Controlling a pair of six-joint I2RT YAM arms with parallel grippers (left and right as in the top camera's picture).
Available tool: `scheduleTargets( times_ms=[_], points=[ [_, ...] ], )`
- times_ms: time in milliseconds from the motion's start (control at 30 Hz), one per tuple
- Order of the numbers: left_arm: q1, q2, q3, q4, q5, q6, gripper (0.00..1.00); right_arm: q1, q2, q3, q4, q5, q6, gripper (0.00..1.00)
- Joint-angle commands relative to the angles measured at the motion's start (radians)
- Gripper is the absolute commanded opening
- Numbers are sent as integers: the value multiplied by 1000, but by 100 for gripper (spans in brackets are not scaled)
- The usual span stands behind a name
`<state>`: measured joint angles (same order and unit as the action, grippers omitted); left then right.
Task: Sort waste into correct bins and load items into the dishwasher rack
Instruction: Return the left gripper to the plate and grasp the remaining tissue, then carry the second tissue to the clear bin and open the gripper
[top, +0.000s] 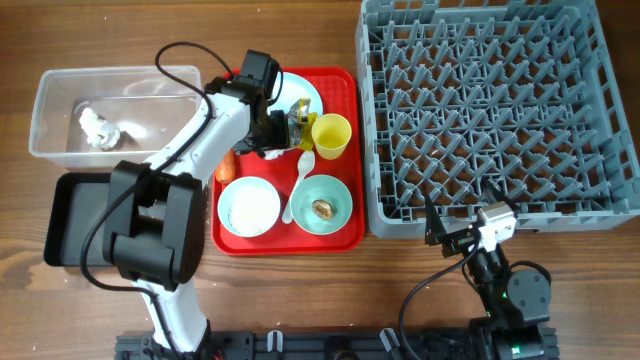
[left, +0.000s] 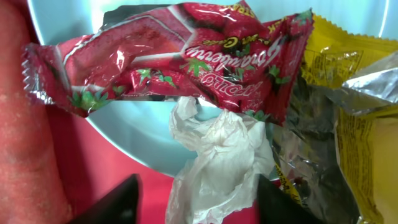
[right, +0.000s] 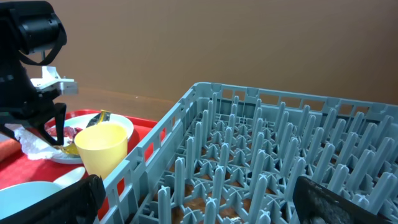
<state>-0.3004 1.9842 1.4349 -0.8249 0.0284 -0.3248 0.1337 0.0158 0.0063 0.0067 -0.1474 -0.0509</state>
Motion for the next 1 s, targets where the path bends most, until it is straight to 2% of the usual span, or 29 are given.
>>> scheduleTargets(
  times_ms=[0, 100, 167, 200, 500, 600, 800, 967],
  points=[
    [-6, -3, -9, 2, 5, -5, 39, -5, -6, -1, 3, 14, -10, 100],
    [-6, -3, -9, 2, 5, -5, 22, -5, -6, -1, 3, 14, -9, 100],
    [-6, -3, -9, 3, 5, -5, 7, -5, -6, -1, 3, 14, -9, 100],
    [-6, -4, -9, 3, 5, -5, 4, -5, -6, -1, 3, 14, -10, 100],
    [19, -107, 29, -1, 4, -4, 4, -5, -6, -1, 3, 14, -10, 100],
    [52, -187, 37, -1, 4, 3, 8, -5, -6, -1, 3, 14, -9, 100],
    [180, -342, 37, -8, -64, 3, 9, -5, -6, -1, 3, 14, -9, 100],
    [347, -383, 37, -8, -71, 2, 9, -5, -6, -1, 3, 14, -9, 100]
  ],
)
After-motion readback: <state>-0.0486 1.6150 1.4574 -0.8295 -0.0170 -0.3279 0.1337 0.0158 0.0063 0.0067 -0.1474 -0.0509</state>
